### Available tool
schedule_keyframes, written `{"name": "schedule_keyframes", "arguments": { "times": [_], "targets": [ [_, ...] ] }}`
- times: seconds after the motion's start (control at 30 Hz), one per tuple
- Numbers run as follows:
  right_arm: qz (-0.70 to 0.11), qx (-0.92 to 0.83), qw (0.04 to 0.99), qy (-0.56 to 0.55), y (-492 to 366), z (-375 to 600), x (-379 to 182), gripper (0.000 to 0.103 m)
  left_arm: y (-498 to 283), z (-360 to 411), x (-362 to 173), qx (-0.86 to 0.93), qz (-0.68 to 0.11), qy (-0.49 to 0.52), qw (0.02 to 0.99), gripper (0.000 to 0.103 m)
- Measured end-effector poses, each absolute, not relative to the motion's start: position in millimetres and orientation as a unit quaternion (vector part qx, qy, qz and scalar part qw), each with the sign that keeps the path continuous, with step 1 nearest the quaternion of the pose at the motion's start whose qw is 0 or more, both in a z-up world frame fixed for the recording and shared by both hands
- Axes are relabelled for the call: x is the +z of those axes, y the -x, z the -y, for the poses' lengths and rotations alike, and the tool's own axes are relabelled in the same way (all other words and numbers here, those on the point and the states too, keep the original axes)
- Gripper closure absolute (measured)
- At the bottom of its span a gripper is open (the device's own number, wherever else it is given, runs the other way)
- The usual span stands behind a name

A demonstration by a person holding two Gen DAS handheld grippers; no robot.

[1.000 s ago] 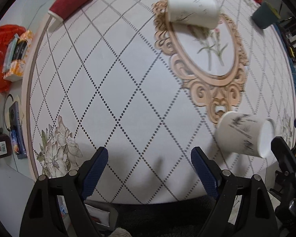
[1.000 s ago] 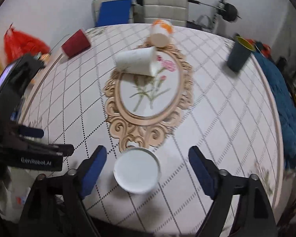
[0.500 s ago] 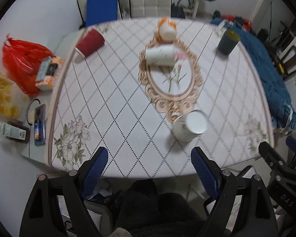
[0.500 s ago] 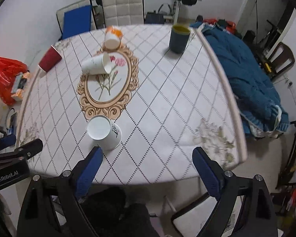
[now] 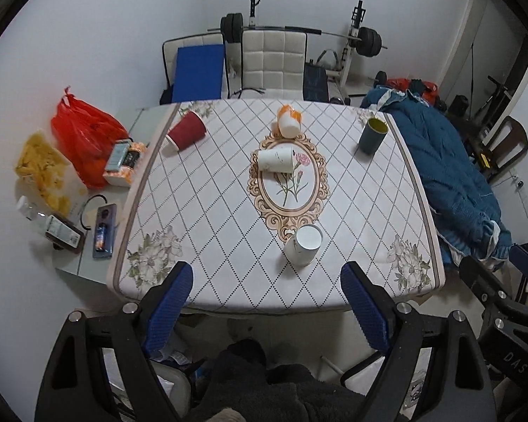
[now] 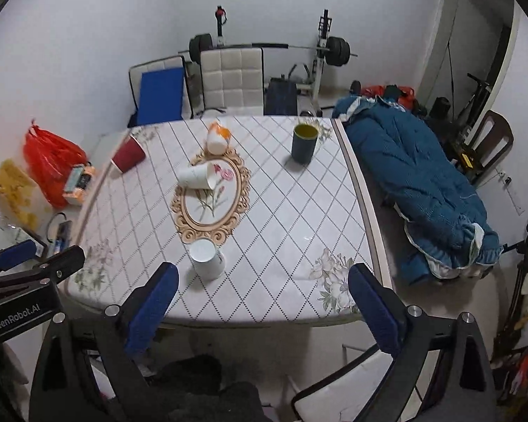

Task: Flip cup upside down

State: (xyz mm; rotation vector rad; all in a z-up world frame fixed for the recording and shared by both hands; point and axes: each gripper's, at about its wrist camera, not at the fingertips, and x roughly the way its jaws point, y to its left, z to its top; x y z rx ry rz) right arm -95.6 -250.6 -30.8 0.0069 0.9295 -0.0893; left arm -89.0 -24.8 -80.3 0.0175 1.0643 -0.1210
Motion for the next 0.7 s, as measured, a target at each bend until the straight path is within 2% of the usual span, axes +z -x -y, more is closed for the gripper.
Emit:
{"name": "schedule_keyframes", "arguments": {
  "times": [0.27, 0.7],
  "targets": [
    [-0.433, -0.037, 0.901, 0.003, 116, 244, 1, 0.004, 106, 20, -53, -0.049, -0.483, -0.014, 0.874, 0.017],
    [-0.419, -0.029, 0.908, 0.004, 123, 243, 29, 0.004, 114, 23, -43, -0.051, -0.478, -0.017, 0.877, 0.017]
  ]
}}
